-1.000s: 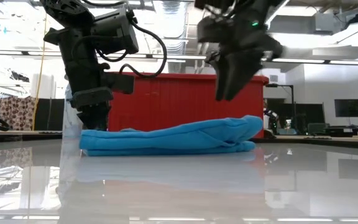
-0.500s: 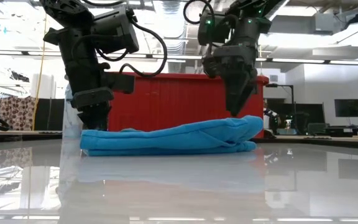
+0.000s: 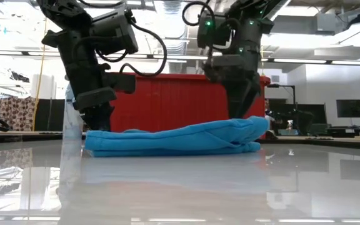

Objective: Fold laundry
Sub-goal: Fold the blue shorts

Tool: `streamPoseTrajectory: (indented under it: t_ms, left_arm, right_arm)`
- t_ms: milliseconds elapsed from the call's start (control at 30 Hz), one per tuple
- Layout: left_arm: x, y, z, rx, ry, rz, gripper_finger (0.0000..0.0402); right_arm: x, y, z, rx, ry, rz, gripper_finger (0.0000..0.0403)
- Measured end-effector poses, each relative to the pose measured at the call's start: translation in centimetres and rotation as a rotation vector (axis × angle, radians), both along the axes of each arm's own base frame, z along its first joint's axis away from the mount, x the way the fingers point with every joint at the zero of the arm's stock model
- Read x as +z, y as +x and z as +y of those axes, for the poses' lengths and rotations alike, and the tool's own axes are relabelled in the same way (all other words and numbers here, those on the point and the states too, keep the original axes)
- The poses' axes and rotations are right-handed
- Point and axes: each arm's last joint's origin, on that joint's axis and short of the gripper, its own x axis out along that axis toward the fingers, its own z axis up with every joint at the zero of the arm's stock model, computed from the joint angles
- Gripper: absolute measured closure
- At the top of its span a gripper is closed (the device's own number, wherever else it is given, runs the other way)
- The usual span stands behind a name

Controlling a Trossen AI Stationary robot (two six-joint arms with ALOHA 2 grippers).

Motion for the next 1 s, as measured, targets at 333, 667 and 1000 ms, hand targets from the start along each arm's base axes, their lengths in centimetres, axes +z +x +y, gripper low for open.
streamPoseTrajectory:
  t_ms: [333, 667, 1000]
  left_arm:
    - [-0.6, -0.4, 0.0, 0.032, -0.031, -0.030, 0.0401]
    - [0.0, 0.2, 0.0, 0.016, -0.011, -0.041, 0.0401]
    - [0.0, 0.2, 0.0, 0.031, -0.020, -0.047, 0.0401]
  right_arm:
    - [-0.7, 0.4, 0.9, 0.031, 0.020, 0.009, 0.0214]
    - [2.7, 0.5, 0.5, 0.377, -0.158, -0.204, 0.0214]
    - [-1.2, 2.6, 0.8, 0.657, -0.213, -0.170, 0.0213]
